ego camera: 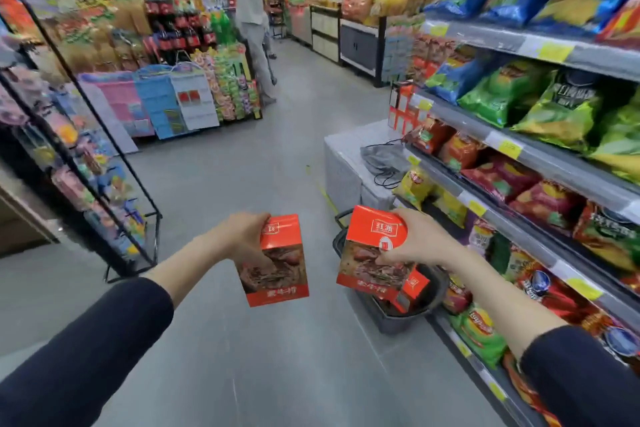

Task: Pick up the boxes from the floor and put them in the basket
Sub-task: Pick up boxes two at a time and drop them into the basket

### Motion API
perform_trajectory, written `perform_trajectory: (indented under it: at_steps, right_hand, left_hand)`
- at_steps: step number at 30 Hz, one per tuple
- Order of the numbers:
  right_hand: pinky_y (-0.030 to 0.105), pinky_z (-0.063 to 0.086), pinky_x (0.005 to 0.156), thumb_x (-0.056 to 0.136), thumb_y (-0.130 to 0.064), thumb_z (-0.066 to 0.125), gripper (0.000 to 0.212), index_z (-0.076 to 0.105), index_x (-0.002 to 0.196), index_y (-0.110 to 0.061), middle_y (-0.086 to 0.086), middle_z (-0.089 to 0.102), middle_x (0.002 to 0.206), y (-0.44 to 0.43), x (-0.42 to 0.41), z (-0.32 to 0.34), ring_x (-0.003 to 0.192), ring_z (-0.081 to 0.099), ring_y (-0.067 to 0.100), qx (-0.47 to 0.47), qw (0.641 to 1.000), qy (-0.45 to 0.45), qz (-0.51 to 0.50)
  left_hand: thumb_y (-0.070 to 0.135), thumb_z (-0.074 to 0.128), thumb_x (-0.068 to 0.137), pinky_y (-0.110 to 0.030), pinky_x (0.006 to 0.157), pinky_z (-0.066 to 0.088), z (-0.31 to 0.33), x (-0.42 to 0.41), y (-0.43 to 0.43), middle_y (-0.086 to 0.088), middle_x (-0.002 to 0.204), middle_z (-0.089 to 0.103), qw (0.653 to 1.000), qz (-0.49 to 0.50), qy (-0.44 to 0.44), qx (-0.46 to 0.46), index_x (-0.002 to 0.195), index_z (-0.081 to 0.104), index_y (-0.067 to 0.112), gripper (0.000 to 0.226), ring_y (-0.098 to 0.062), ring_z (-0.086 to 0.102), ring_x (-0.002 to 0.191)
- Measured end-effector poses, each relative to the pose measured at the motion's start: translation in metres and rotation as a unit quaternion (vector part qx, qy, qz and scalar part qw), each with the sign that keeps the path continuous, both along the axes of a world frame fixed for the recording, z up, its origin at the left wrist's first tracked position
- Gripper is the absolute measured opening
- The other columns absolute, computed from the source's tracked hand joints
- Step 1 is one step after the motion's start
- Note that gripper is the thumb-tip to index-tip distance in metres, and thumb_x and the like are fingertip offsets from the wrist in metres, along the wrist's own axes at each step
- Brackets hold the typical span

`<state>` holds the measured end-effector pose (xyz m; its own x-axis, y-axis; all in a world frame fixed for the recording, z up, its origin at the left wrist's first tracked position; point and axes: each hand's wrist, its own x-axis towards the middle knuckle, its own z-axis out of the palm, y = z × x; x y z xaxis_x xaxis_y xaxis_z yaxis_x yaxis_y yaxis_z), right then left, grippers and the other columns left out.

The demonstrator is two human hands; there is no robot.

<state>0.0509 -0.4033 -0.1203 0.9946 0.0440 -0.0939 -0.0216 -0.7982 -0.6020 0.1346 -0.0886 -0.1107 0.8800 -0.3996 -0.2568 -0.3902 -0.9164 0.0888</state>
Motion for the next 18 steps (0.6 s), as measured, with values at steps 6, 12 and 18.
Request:
perform_trajectory:
  at_steps: [6, 12, 18]
  right_hand:
    - [0.029, 0.048, 0.067, 0.047, -0.047, 0.085, 0.070, 0.047, 0.103, -0.032, -0.010, 0.058, 0.092, -0.060, 0.118, -0.027, 0.080, 0.057, 0.006, 0.006, 0.999, 0.012, -0.049]
    - [0.034, 0.051, 0.074, 0.048, -0.050, 0.083, 0.083, 0.047, 0.120, -0.026, -0.007, 0.055, 0.100, -0.108, 0.210, -0.051, 0.089, 0.055, 0.014, -0.008, 0.993, 0.029, -0.118]
    - [0.040, 0.053, 0.072, 0.044, -0.056, 0.080, 0.069, 0.051, 0.099, -0.025, -0.005, 0.057, 0.093, -0.141, 0.265, -0.088, 0.087, 0.058, 0.017, 0.000, 0.973, 0.053, -0.225]
  left_hand:
    - [0.057, 0.079, 0.048, -0.036, 0.083, 0.050, -0.029, 0.145, -0.075, 0.001, 0.113, 0.060, 0.998, -0.057, -0.011, -0.005, 0.120, 0.048, 0.021, 0.086, -0.022, 0.057, 0.100]
    - [0.054, 0.081, 0.051, -0.034, 0.084, 0.047, -0.045, 0.261, -0.142, -0.005, 0.115, 0.060, 0.991, -0.131, -0.021, -0.015, 0.119, 0.049, 0.016, 0.085, -0.025, 0.055, 0.104]
    - [0.061, 0.076, 0.048, -0.037, 0.092, 0.046, -0.082, 0.366, -0.203, -0.004, 0.120, 0.056, 0.975, -0.221, -0.011, 0.000, 0.126, 0.042, 0.017, 0.096, -0.025, 0.052, 0.110]
